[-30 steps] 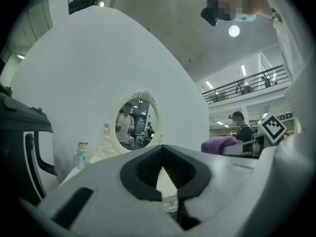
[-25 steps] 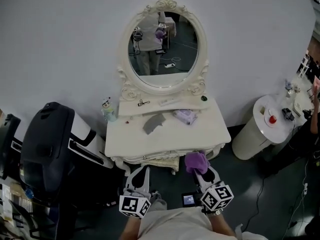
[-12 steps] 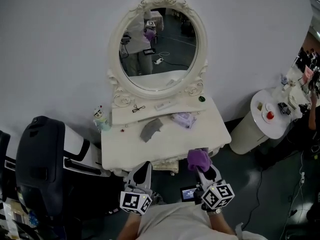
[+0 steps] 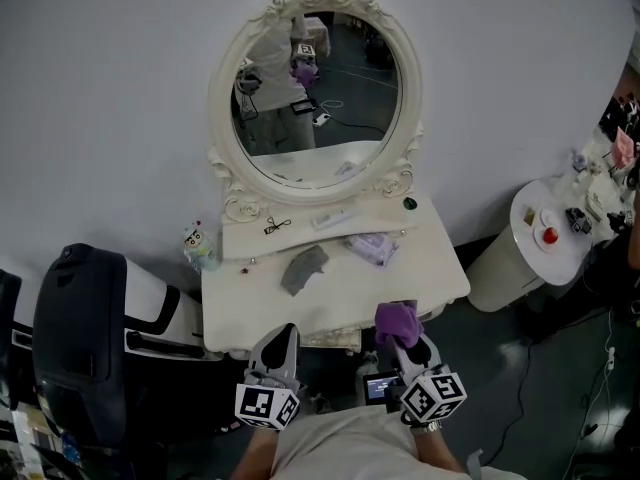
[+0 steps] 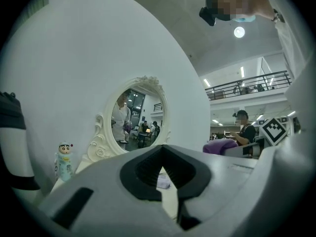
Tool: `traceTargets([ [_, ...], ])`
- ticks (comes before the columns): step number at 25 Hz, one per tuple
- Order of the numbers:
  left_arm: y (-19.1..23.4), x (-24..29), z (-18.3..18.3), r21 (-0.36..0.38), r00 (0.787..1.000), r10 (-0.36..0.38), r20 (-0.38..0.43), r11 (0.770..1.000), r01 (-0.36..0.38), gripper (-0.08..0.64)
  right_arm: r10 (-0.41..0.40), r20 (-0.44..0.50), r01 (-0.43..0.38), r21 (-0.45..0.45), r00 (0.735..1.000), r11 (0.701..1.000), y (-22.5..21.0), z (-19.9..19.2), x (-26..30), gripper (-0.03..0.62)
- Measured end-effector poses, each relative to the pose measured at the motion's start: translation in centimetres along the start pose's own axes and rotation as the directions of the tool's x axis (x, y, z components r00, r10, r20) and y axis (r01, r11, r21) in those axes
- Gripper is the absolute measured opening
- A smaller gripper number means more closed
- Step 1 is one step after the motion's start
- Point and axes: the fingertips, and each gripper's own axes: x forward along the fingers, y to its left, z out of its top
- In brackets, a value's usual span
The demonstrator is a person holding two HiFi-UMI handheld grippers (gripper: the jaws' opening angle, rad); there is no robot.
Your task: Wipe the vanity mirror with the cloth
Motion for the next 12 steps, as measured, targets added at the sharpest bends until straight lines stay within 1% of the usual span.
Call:
traceTargets([
  [2,0.3,1.3,0.0,0.008,1.000,0.019,-0.001,1.000,-0.019,0.002,0.006,-0.016,-0.005,0.013,1.000,1.000,-1.1,0.0,1.4,0.143],
  [5,0.9,3.2,0.2,0.010,0.998,0.059,0.000,0.998,-0.059,0.002,0.038,-0.042,-0.037,0.010,0.998,0.999,-2.5,0.6,4.0,0.144],
  [12,2.0,10.2,1.6,0.029,0.990,0.139,0.025,0.990,-0.139,0.002,0.125,-0.061,-0.126,-0.015,0.990,0.992,-6.4,4.8,11.2,0.143],
])
